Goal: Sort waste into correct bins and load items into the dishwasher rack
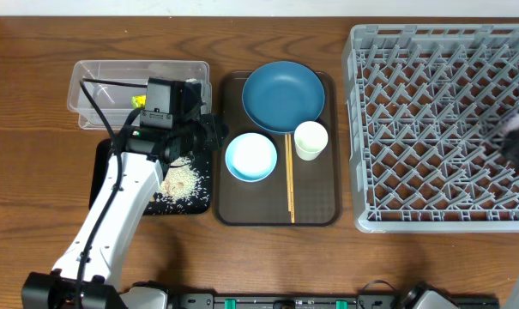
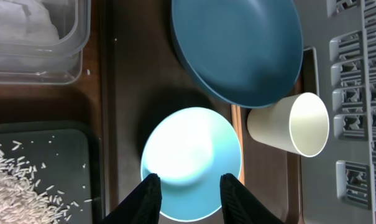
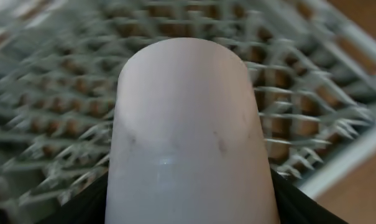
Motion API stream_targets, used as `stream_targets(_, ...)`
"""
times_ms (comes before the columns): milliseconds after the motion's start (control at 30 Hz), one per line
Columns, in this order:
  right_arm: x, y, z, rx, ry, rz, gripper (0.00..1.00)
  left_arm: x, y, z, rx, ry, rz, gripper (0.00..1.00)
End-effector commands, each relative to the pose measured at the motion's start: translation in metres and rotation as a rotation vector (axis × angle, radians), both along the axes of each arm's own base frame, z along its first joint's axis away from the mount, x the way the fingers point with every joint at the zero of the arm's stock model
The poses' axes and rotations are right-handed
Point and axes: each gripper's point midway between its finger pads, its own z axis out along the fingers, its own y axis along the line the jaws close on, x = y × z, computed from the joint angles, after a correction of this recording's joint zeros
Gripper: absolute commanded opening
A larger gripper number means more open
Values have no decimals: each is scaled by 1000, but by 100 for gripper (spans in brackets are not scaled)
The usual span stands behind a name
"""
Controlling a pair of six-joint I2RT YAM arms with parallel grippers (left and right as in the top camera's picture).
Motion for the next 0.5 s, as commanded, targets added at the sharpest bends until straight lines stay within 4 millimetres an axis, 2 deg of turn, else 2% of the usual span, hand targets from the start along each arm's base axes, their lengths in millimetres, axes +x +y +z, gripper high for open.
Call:
stream_targets(0,-16,-39,-10,4,54,-170,1,2,4,3,21,-21,-3,35)
stream_targets(167,-26,-65,-42,73,129,-252,1,1,4,3,22,-13,-3,34)
stream_targets(300,-29,-73,-71,127,198,-272,1,1,4,3,22,-14,-3,35)
stream_targets(467,-24,-82,-95,157,230,-276,2,1,4,3,22,-14,-3,36)
